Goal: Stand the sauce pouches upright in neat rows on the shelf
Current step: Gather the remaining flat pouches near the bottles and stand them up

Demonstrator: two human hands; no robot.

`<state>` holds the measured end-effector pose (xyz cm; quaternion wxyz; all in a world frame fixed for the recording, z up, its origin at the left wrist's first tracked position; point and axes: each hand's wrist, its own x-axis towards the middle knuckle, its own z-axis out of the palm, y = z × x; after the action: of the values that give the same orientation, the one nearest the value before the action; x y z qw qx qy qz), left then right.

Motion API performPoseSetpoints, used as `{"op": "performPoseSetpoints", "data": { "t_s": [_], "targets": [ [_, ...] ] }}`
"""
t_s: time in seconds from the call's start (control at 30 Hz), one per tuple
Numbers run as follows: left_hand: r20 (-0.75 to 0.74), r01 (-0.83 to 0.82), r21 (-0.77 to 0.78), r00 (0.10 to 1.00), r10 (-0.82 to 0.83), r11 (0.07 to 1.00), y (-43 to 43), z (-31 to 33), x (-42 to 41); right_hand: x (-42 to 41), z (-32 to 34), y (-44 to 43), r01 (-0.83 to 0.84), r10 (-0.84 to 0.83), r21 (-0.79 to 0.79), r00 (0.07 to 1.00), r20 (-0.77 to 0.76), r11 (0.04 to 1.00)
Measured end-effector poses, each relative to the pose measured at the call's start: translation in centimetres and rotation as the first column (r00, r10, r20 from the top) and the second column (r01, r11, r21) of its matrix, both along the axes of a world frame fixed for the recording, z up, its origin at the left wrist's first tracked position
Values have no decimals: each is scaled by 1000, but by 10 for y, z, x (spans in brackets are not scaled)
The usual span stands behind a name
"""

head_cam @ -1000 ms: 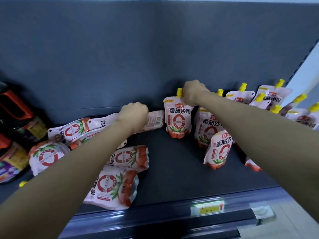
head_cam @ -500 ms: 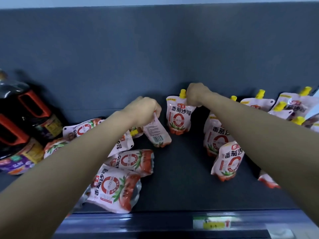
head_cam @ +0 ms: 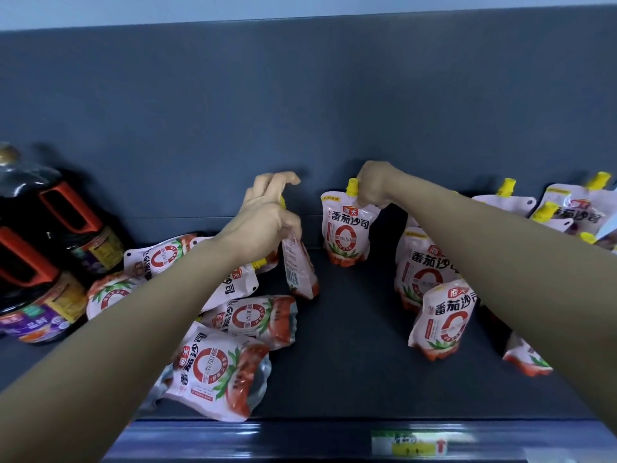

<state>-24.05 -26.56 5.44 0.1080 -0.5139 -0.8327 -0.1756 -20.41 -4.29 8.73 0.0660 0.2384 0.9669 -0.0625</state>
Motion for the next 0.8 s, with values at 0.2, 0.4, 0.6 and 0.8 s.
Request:
{"op": "performPoseSetpoints", "data": {
  "t_s": [0.2,0.4,0.6,0.8],
  "targets": [
    [144,35,127,988,-53,991,-4,-10,5,-2,-3,-2,3,-5,-45,1000,-31,999],
    [479,-3,50,877,-22,999,-10,-7,12,-1,-4,-4,-3,2,-28,1000,-29,1000],
    [627,-157,148,778,31,976,-5,-9,12,4,-5,-6,-22,23,22,999,-40,1000],
    [709,-257,217,704,29,942,9,-8,15,9,-1,-4,-29,28,-10,997,-75,1000]
  ]
}}
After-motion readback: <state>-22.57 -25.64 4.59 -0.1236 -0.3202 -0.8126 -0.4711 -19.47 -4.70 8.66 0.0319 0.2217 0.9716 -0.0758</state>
